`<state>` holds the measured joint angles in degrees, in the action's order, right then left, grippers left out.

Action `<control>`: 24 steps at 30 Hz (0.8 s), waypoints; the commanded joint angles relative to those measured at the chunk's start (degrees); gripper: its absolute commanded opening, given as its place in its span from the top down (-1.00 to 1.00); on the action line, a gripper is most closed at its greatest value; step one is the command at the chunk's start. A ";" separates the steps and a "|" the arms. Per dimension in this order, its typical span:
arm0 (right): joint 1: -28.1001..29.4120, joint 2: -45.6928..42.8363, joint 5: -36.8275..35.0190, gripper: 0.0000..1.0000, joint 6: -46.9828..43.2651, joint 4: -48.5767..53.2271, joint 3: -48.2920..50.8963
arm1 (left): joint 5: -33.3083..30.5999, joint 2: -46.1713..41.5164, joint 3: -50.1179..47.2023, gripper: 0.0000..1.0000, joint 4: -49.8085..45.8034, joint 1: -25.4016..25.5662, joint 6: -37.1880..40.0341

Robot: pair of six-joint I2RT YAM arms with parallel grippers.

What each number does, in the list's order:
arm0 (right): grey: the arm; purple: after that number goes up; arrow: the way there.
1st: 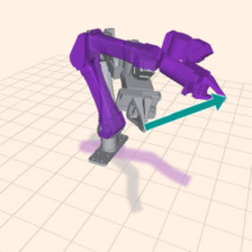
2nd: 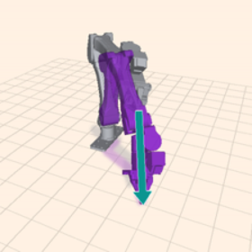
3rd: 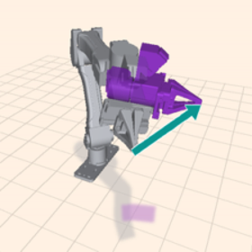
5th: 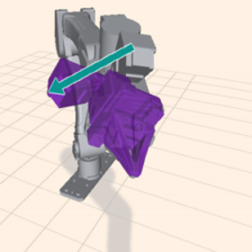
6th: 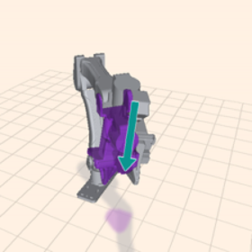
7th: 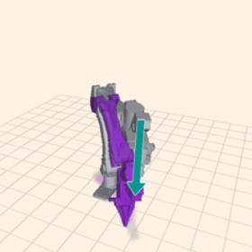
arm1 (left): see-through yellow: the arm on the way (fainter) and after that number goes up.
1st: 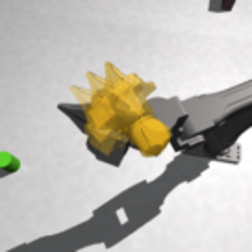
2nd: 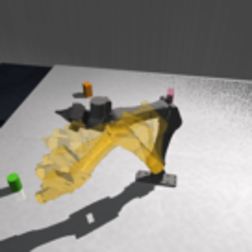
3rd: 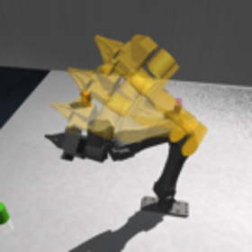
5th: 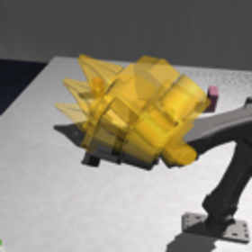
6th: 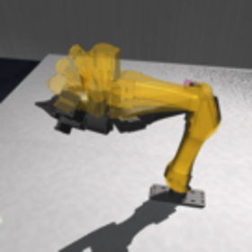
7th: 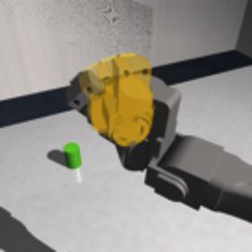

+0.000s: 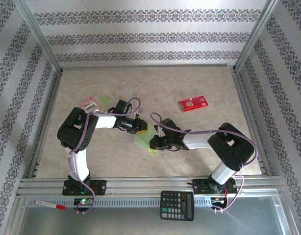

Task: Fold a paper plane with a square sheet of paper (pick it up from the middle)
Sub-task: Perform the fourth fold on the wing at the bottom-center of the table.

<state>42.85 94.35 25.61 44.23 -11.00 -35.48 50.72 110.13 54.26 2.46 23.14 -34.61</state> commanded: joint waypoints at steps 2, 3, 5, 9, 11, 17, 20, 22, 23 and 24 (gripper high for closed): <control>-0.69 1.12 0.22 0.92 -1.51 0.03 1.38 | -6.51 2.81 -1.35 0.42 -5.78 -0.81 2.53; -0.88 0.38 0.32 0.93 -1.38 0.34 1.25 | -6.51 2.81 -1.36 0.42 -5.76 -0.76 2.53; -0.94 -1.68 0.31 0.92 -1.13 1.03 0.80 | -6.51 2.85 -1.48 0.42 -5.71 -0.79 2.53; -0.93 -3.89 1.17 0.92 0.23 0.96 -0.69 | -6.46 2.90 -1.51 0.42 -5.46 -0.77 2.44; -1.00 -3.84 1.38 0.91 0.38 1.00 -1.36 | -6.40 2.81 -1.53 0.42 -5.48 -0.76 2.44; -1.09 -0.35 1.11 0.91 -0.53 1.16 -2.72 | -6.39 2.73 -1.70 0.42 -5.45 -0.79 2.44; -1.26 1.84 0.61 0.92 -1.12 1.02 -3.09 | -6.34 2.66 -1.58 0.42 -5.40 -0.79 2.35; -1.37 3.05 0.52 0.93 -1.34 0.78 -2.78 | -6.35 2.67 -1.61 0.42 -5.50 -0.81 2.35; -1.45 3.27 0.50 0.93 -1.34 0.53 -2.55 | -6.42 2.65 -1.59 0.42 -5.45 -0.78 2.40; -1.68 3.53 0.58 0.93 -1.34 0.35 -2.19 | -6.38 2.56 -1.49 0.42 -5.50 -0.80 2.36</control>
<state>41.74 96.66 26.83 44.16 -10.85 -37.78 50.72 110.13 54.26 2.46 23.14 -34.61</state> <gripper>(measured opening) 0.040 0.289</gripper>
